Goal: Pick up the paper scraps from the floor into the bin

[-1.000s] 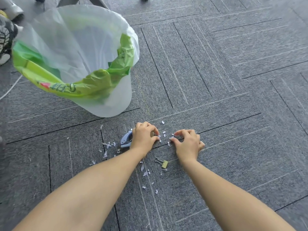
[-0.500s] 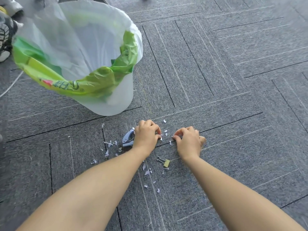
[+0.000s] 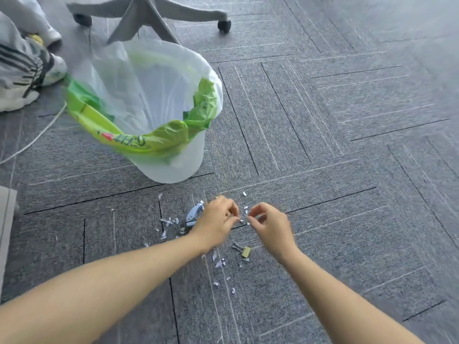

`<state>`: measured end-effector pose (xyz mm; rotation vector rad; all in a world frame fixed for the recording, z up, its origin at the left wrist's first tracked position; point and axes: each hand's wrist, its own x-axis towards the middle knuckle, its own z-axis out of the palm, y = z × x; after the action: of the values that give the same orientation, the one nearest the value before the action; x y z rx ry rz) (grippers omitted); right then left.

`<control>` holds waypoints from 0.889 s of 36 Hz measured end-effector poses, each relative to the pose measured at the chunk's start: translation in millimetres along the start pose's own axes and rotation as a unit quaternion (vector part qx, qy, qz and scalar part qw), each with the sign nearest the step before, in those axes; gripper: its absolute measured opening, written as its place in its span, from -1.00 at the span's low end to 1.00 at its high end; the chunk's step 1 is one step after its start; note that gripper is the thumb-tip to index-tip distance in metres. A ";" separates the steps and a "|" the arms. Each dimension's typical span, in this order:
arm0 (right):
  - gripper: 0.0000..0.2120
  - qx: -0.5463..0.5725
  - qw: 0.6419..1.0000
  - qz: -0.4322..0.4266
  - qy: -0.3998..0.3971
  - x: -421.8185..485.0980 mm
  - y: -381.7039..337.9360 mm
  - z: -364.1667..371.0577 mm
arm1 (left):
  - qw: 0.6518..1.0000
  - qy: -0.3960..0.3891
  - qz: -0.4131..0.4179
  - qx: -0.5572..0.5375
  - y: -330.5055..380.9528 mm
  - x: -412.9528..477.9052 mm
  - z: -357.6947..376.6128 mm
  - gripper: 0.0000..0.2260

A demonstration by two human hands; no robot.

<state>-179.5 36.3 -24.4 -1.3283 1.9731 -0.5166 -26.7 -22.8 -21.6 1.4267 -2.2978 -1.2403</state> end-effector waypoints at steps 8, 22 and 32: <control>-0.85 0.085 0.983 -0.158 0.046 -21.9 -92.2 -36.3 | 0.988 0.094 0.044 -0.112 37.2 -79.8 -111.0 -0.89; -0.89 -0.018 0.954 -0.242 0.174 58.2 -246.6 -37.7 | 0.964 0.266 -0.031 0.004 33.6 -36.4 -249.7 -0.93; -0.80 -0.120 0.940 -0.271 0.171 43.6 -240.6 -39.0 | 0.966 0.245 -0.045 0.069 30.3 -43.5 -252.4 -0.87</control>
<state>-64.1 -101.1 146.2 -2.0764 1.9715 -0.8301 108.6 -123.2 173.7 1.6729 -2.0216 -0.6504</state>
